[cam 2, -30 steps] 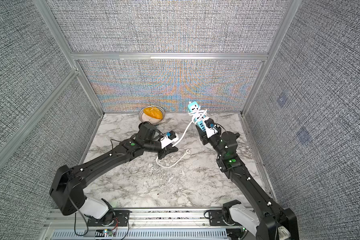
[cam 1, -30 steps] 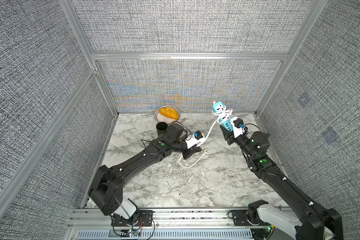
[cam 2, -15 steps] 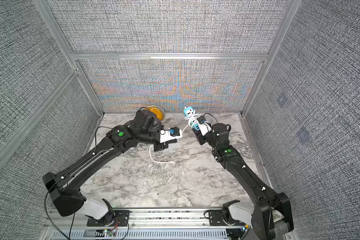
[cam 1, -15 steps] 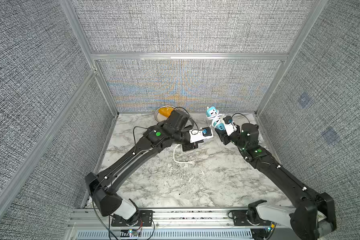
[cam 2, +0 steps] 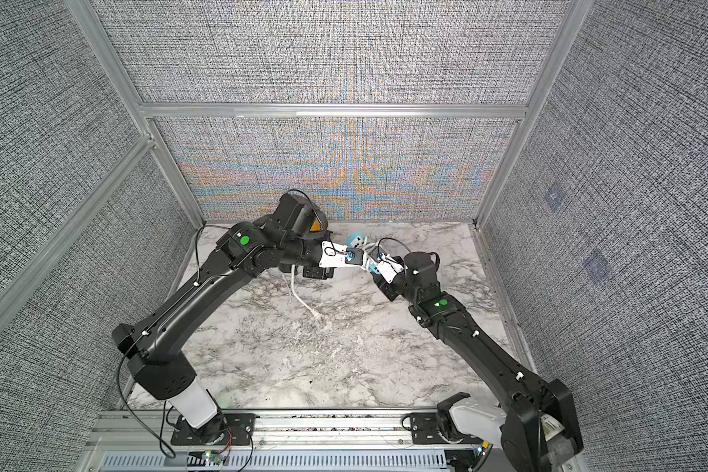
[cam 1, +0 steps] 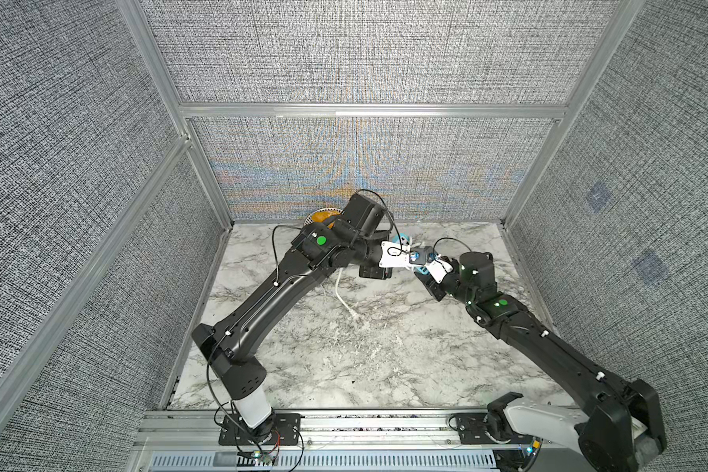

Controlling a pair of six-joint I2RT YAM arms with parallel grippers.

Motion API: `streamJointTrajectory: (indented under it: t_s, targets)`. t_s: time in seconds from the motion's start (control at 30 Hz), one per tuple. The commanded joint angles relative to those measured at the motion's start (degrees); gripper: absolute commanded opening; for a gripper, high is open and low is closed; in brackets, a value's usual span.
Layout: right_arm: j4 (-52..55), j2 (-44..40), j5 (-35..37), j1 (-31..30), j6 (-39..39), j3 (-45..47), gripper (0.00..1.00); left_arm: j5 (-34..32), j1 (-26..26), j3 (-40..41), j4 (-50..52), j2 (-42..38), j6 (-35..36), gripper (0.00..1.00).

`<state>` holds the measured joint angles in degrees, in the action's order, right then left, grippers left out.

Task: Wrap the cord around the power strip
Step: Wrap the power cord around the power strip.

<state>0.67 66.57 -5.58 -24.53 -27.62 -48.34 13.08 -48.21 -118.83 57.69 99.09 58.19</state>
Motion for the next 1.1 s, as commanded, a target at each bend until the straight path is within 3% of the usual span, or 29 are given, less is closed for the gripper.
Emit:
streamJointTrajectory:
  t_s: [0.0, 0.17, 0.27, 0.53, 0.63, 0.7, 0.73, 1.07]
  targets:
    - [-1.32, -2.11, -3.8, -1.1, -6.53, 1.86, 0.0, -0.94, 0.18, -2.8, 0.46, 1.78, 4.18, 0.0]
    - [-3.09, -6.08, -12.98, -1.69, -12.22, 7.07, 0.0, -0.5, 1.16, -7.88, 1.42, 5.14, 4.91, 0.0]
    - [-3.38, -9.09, -21.99, -1.99, -16.06, 9.39, 0.0, -0.75, 1.36, -9.72, 1.79, 6.9, 6.26, 0.0]
    - [-8.18, -12.32, -38.56, -1.98, -12.55, 10.34, 0.0, 3.51, 3.59, -13.38, 0.21, 12.07, 2.31, 0.0]
    - [-11.51, -13.4, -40.54, -1.96, -9.51, 10.82, 0.0, 12.63, 6.01, -14.51, -1.27, 13.24, -3.18, 0.08]
    - [-14.71, -15.11, -39.33, -1.96, -7.08, 12.08, 0.0, 15.72, 7.3, -13.84, -2.91, 13.77, -6.37, 0.26]
    - [-15.86, -15.88, -38.65, -1.98, -6.62, 12.52, 0.0, 16.75, 7.73, -13.31, -3.46, 13.87, -7.12, 0.3]
    - [-20.97, -17.58, -38.51, -0.25, -2.96, 12.41, 0.0, 27.28, 10.94, 10.31, -24.74, 8.86, -19.04, 0.35]
